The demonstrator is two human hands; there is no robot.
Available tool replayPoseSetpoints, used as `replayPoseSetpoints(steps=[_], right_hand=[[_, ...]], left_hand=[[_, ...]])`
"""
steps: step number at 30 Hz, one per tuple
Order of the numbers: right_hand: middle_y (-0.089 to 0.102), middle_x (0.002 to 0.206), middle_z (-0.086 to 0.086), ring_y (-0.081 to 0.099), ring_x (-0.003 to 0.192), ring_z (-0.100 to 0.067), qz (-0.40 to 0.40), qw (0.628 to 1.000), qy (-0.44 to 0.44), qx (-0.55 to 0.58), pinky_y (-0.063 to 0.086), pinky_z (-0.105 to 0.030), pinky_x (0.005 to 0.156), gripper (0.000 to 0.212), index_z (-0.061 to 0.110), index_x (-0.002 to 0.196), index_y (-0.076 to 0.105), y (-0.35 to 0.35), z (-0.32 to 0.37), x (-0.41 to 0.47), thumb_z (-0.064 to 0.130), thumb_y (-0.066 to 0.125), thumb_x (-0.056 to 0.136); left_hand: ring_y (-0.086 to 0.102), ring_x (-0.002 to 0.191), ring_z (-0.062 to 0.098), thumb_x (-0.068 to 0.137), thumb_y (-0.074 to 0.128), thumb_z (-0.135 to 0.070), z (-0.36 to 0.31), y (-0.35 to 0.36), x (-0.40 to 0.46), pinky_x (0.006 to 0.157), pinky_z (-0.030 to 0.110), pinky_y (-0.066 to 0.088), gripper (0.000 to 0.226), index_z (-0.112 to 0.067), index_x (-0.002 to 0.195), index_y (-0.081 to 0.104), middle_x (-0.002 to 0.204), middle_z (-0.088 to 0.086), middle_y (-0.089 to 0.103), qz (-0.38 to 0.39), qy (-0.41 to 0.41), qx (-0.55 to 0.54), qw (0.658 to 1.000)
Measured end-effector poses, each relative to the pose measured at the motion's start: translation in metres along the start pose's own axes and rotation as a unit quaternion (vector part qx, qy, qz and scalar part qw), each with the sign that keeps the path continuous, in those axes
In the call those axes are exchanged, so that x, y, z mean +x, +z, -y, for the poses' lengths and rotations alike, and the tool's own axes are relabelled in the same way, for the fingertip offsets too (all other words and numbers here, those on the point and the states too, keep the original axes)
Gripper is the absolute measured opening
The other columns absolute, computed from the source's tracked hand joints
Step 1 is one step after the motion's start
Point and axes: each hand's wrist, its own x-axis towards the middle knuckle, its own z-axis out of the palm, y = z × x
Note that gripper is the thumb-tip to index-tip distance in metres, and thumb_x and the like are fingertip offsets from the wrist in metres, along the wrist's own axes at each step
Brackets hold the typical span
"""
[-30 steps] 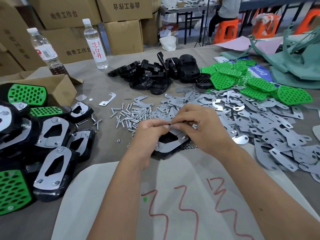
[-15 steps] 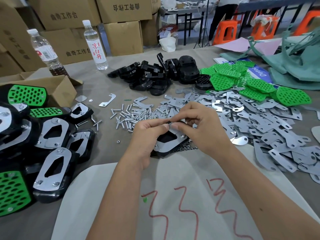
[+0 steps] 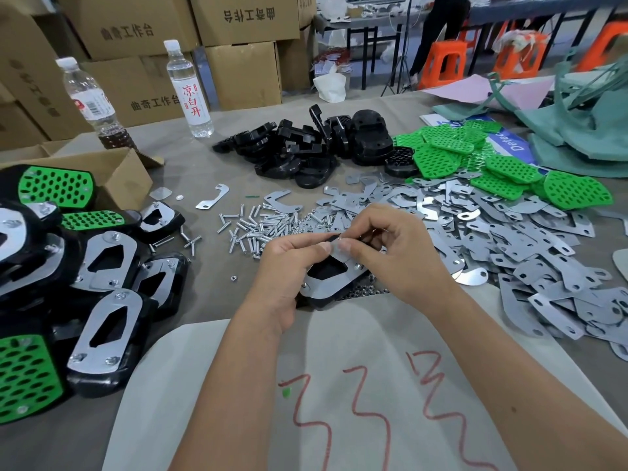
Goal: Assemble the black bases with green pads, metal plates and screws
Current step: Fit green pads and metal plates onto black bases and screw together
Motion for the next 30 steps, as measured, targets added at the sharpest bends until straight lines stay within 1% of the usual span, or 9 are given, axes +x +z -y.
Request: replayPoseSetpoints(steps=[4,7,10,14,18,23,26,28,30], right_hand=[[0.064,0.08,0.007,0.05,0.069,-0.01,-0.021,1.0,0.011,0.014,0.044,-0.03,0.062,0.018,0.022,0.085,0.074,0.0019,-0.0017,0.0002,0.012,0.088,0.081],[0.063,0.092,-0.004,0.051,0.076,-0.012,-0.007,0.999,0.021,0.044,0.043,-0.025,0.068,0.023,0.028,0.095,0.082,0.0035,-0.0021,-0.0001,0.009,0.085,0.083],[0.065,0.09,-0.008,0.057,0.076,-0.02,-0.004,0.999,0.026,0.04,0.042,-0.027,0.067,0.006,0.017,0.089,0.083,0.0043,0.0019,0.0,0.014,0.078,0.092],[0.064,0.078,-0.009,0.058,0.072,-0.016,-0.06,0.997,0.029,0.047,0.042,-0.024,0.068,0.043,0.005,0.072,0.072,0.0007,0.0026,-0.0021,0.036,0.062,0.1],[0.068,0.1,-0.001,0.065,0.098,-0.013,-0.015,0.999,0.046,0.023,0.05,-0.025,0.086,0.033,0.019,0.11,0.079,0.0041,0.0046,-0.0029,0.041,0.057,0.104],[0.065,0.095,-0.007,0.06,0.084,-0.013,-0.068,0.991,0.06,0.101,0.045,-0.031,0.079,0.044,0.022,0.078,0.081,0.0011,0.0053,-0.002,0.046,0.054,0.104],[0.064,0.101,0.008,0.061,0.094,-0.001,-0.023,0.997,0.053,0.052,0.043,-0.014,0.084,0.035,0.031,0.105,0.082,0.005,0.0072,-0.0033,0.047,0.051,0.104],[0.066,0.103,0.0,0.064,0.096,-0.002,-0.03,0.994,0.07,0.073,0.044,-0.013,0.083,0.042,0.023,0.087,0.083,0.0081,0.0078,-0.003,0.046,0.052,0.103],[0.063,0.091,-0.011,0.06,0.082,-0.009,-0.071,0.986,0.08,0.124,0.044,-0.025,0.081,0.056,0.013,0.064,0.072,0.0061,0.0066,-0.003,0.048,0.051,0.102]], left_hand=[[0.076,0.083,0.023,0.093,0.063,0.004,0.0017,0.0005,-0.0004,0.072,0.028,0.062,0.028,-0.014,0.093,0.084,0.095,0.016,0.08,0.019,0.015,0.005,1.0],[0.076,0.082,0.02,0.093,0.062,0.004,0.0015,0.0008,-0.0011,0.07,0.026,0.06,0.03,-0.015,0.092,0.085,0.093,0.014,0.08,0.021,0.021,0.003,1.0],[0.076,0.08,0.022,0.093,0.063,0.003,0.002,0.0016,0.0002,0.067,0.026,0.06,0.025,-0.012,0.093,0.083,0.092,0.014,0.08,-0.012,0.011,-0.009,1.0],[0.076,0.082,0.025,0.094,0.064,0.0,0.001,0.0011,0.0028,0.07,0.033,0.063,0.018,-0.003,0.106,0.077,0.097,0.016,0.08,-0.05,-0.014,-0.039,0.998],[0.077,0.083,0.025,0.094,0.066,0.0,0.0015,-0.0002,0.0029,0.07,0.033,0.062,0.018,-0.004,0.105,0.078,0.096,0.015,0.08,-0.053,-0.01,-0.037,0.998],[0.077,0.076,0.022,0.093,0.067,0.0,0.0022,0.001,0.0031,0.06,0.029,0.06,0.017,-0.004,0.105,0.077,0.093,0.014,0.08,-0.063,-0.019,-0.059,0.996],[0.076,0.077,0.022,0.093,0.066,0.0,0.003,0.0005,0.0044,0.061,0.028,0.06,0.016,-0.005,0.104,0.078,0.093,0.014,0.08,-0.065,-0.012,-0.05,0.997],[0.076,0.08,0.023,0.093,0.066,0.001,0.0038,0.0001,0.0054,0.064,0.029,0.061,0.018,-0.004,0.106,0.077,0.096,0.015,0.08,-0.069,-0.011,-0.052,0.996],[0.076,0.078,0.022,0.093,0.066,0.0,0.0039,0.0006,0.0059,0.062,0.029,0.061,0.018,-0.004,0.107,0.077,0.095,0.014,0.08,-0.075,-0.018,-0.066,0.995]])
